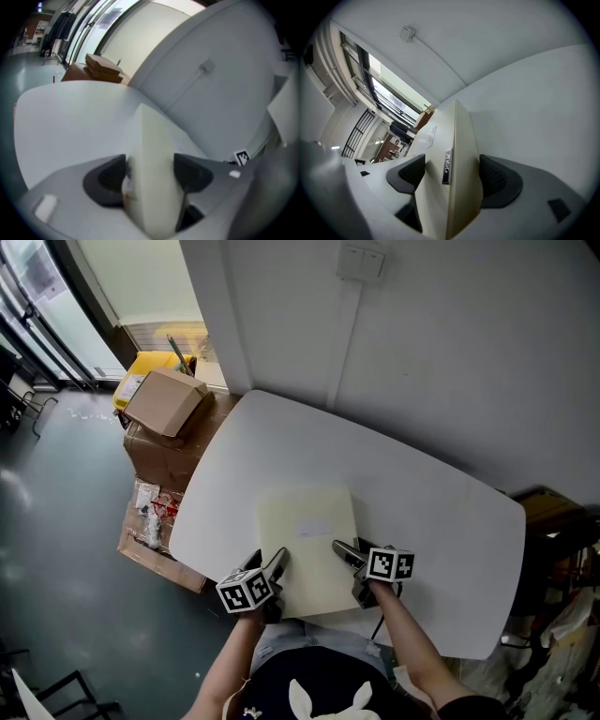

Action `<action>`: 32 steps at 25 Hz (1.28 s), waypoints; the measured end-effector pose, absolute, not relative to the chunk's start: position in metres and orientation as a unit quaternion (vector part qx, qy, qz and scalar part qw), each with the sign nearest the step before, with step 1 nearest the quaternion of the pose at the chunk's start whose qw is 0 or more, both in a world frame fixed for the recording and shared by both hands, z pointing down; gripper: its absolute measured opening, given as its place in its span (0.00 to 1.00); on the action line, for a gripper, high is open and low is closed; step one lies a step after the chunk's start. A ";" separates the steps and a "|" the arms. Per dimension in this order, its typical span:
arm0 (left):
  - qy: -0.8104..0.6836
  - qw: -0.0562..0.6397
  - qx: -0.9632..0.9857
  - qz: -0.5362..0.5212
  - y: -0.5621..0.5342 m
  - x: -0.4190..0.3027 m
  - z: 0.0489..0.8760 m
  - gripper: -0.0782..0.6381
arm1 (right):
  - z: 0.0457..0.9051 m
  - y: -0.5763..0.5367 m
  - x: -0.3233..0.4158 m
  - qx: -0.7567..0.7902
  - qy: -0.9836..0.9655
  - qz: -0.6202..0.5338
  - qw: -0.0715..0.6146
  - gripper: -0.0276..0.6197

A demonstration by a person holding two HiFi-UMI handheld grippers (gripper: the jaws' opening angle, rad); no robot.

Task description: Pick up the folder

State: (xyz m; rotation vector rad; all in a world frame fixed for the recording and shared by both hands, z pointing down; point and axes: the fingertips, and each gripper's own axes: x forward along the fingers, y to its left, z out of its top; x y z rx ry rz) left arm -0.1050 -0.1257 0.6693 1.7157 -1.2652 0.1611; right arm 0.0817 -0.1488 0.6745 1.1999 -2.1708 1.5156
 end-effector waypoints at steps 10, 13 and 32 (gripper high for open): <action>-0.518 0.470 0.709 0.088 -0.125 -0.104 0.663 0.54 | 0.671 -0.141 0.082 0.432 -0.731 0.515 0.117 0.54; -0.517 0.470 0.709 0.093 -0.123 -0.104 0.663 0.53 | 0.670 -0.137 0.082 0.436 -0.729 0.514 0.119 0.54; -0.520 0.439 0.727 0.094 -0.129 -0.106 0.624 0.53 | 0.636 -0.140 0.079 0.442 -0.739 0.499 0.097 0.54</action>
